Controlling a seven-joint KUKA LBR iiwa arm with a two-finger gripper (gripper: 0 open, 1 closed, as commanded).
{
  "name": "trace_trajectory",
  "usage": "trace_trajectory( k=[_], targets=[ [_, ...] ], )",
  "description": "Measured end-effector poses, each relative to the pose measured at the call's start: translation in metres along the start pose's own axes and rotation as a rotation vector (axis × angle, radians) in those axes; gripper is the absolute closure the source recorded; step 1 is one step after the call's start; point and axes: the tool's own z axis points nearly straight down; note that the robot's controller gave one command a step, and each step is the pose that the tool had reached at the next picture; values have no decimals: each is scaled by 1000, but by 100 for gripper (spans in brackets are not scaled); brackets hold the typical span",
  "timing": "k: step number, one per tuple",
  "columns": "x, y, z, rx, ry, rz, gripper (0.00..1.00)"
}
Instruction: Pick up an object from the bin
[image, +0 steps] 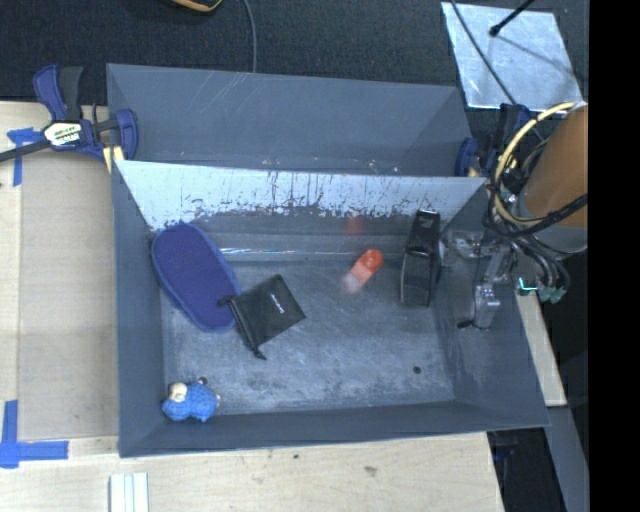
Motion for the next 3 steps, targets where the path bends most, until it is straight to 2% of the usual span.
trace_trajectory(
  k=[1,2,3],
  targets=[
    [-52,40,77,-1,-5,45,0],
    [-48,101,97,0,-11,171,0],
    [-49,99,96,1,-15,172,100]
  ],
)
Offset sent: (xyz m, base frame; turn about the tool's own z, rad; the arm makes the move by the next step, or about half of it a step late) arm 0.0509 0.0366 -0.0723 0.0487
